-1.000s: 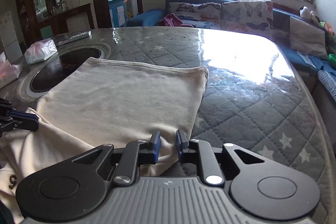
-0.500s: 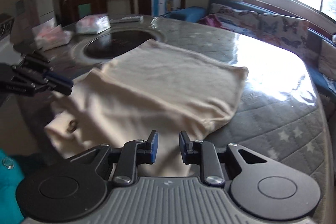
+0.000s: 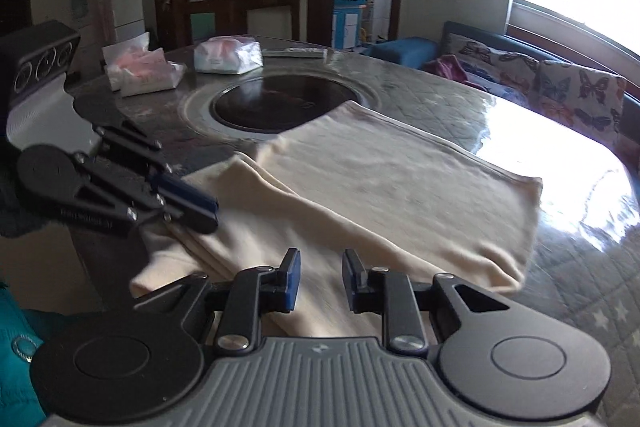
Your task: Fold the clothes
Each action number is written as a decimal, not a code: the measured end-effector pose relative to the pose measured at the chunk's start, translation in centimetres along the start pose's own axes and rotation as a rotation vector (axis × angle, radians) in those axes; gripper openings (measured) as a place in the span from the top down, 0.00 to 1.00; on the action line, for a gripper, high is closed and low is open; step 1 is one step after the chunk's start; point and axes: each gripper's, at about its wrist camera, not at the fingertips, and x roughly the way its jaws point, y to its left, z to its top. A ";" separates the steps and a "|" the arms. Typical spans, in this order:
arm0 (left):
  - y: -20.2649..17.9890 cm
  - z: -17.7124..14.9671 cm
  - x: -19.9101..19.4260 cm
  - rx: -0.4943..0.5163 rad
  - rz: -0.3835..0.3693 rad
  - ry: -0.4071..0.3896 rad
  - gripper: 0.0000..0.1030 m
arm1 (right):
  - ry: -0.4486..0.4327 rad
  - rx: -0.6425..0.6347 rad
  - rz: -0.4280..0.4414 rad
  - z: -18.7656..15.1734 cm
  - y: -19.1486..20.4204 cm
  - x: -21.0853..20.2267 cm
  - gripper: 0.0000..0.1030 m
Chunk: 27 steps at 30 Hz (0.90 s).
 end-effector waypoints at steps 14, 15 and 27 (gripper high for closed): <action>-1.2 -2.4 -3.4 0.183 -0.023 -0.010 0.61 | 0.024 -0.016 0.101 -0.3 1.1 -0.8 0.78; -1.7 -2.7 -3.6 0.211 -0.033 -0.014 0.61 | 0.020 0.000 0.073 -0.5 0.5 -1.5 0.78; -6.1 -3.9 -1.2 0.444 -0.053 -0.085 0.70 | 0.065 -0.002 -0.124 -3.5 -2.3 -6.3 0.63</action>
